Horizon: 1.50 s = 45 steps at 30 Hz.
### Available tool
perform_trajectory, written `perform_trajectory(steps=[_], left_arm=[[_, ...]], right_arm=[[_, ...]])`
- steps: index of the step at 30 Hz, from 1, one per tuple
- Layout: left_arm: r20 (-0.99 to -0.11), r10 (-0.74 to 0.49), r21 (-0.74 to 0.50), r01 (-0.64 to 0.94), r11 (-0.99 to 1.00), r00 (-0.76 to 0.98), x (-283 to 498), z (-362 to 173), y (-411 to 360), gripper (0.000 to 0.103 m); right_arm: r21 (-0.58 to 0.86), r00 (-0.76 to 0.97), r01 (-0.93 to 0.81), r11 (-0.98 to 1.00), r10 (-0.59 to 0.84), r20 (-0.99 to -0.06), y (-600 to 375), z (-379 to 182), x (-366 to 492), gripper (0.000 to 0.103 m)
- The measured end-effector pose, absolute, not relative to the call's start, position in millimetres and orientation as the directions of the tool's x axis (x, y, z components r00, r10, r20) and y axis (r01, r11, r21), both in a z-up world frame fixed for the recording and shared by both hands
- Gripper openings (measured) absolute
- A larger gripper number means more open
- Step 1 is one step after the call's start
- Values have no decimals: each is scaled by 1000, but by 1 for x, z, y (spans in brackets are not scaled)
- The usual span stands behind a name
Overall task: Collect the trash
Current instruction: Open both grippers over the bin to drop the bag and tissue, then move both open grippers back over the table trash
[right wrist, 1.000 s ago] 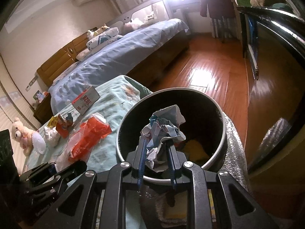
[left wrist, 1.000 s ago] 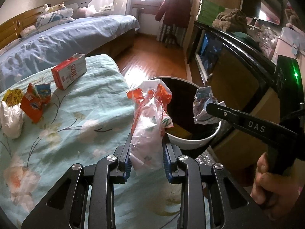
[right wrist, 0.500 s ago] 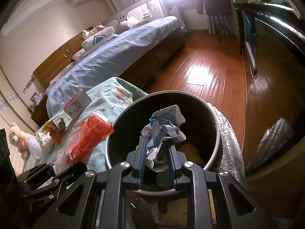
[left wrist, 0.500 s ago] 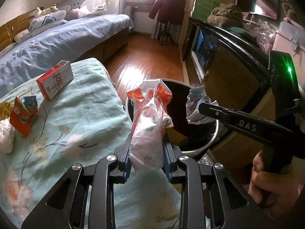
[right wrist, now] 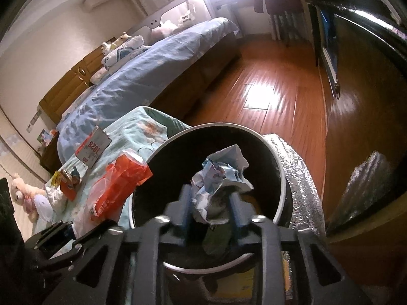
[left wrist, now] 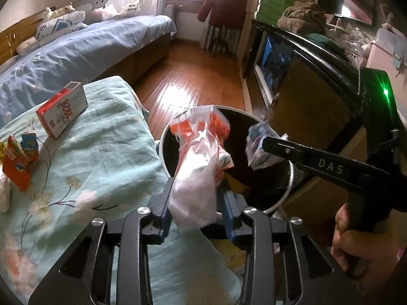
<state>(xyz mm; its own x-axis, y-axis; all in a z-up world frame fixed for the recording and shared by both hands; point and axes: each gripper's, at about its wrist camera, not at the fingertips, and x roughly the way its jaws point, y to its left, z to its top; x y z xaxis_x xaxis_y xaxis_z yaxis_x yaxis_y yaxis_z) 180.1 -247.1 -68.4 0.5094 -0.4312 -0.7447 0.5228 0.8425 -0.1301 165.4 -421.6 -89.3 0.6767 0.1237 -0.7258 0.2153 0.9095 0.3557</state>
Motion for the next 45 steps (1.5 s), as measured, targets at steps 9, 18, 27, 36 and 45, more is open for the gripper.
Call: perform_trajectory(steps=[9,18,27,36,45], left_arm=[[-734,-423,-143,488,861,531,173,-66,-230,59],[-722,-391,-172,399,901,571,156,-66,-176,62],[-710,-320,-182,276,944,627,145,-66,-108,63],[-700,-243,-203,139,969,672,138,-66,-42,70],[-709,-174,-218,21,976,683,133,-73,12,78]], right_arm=[[389,700,211,897,139,-701,-420,-82,157,71],[382,701,136,914,184,-689,-378,-74,151,81],[363,689,26,932,247,-682,-318,-68,154,81],[370,658,-54,927,312,-685,-267,-71,158,89],[375,624,-125,918,367,-690,-221,-76,164,96]])
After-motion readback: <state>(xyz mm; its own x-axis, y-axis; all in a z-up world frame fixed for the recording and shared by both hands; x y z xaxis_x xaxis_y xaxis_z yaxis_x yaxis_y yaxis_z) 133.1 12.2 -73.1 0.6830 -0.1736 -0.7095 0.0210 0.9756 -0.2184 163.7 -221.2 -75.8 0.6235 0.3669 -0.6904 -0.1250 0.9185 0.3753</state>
